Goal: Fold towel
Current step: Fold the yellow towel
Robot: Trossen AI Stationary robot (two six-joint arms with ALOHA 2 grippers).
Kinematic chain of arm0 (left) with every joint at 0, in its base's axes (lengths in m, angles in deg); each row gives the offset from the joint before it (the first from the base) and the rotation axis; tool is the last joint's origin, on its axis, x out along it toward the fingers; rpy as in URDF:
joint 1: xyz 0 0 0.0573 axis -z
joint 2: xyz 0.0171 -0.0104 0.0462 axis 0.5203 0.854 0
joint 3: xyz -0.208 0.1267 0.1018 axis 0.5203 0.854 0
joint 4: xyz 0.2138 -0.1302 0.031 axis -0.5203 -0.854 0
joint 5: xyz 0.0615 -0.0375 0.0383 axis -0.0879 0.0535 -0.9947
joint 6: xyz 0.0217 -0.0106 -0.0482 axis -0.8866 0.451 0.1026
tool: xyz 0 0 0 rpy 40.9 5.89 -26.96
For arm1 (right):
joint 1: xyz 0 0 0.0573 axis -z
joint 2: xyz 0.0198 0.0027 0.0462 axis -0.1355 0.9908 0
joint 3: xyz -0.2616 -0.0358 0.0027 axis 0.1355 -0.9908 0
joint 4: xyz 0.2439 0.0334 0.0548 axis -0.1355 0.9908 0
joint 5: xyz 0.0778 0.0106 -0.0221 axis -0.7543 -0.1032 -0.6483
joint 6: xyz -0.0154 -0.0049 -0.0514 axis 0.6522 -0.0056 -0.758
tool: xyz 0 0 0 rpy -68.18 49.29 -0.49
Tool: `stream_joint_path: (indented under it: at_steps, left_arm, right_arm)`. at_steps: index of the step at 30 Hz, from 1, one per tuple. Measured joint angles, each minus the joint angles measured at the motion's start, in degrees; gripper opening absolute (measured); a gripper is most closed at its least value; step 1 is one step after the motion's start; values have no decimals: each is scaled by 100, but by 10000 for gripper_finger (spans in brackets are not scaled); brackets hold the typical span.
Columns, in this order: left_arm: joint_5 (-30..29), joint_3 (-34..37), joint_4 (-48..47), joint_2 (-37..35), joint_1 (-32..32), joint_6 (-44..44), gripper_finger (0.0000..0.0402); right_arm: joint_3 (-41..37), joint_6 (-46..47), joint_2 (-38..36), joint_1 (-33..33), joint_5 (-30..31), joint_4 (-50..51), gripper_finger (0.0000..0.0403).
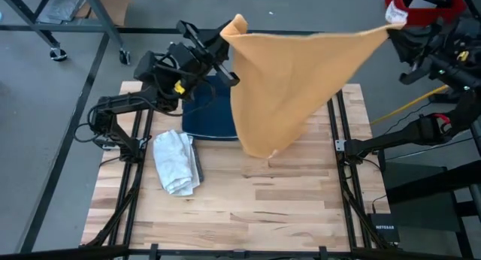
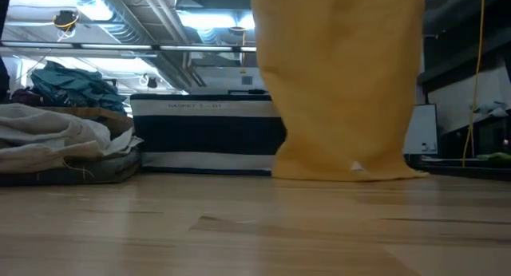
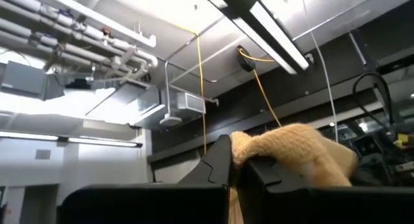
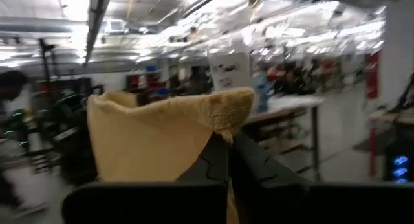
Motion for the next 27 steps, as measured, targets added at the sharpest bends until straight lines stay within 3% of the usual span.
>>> stream_joint_path:
  at_steps: [5,13,17,22,27]
  left_arm:
    - [75,0,347,-5,4,-5,0]
    - [84,0,800,-111,4,304,0]
    - [88,-87,768,-110,4,871,0]
    - [193,-139,536,-105,19,2605,0]
    - [519,-142,-360,-30,20,2589,0]
  right_arm:
    - [-6,464,43,-2,-282,14,4]
    - [-7,477,107,-2,-623,-1107,4]
    - [-7,476,109,-2,-725,-1456,4]
    - [-7,475,98,-2,-682,-1425,4]
    - [4,475,70,-2,-647,-1380,4]
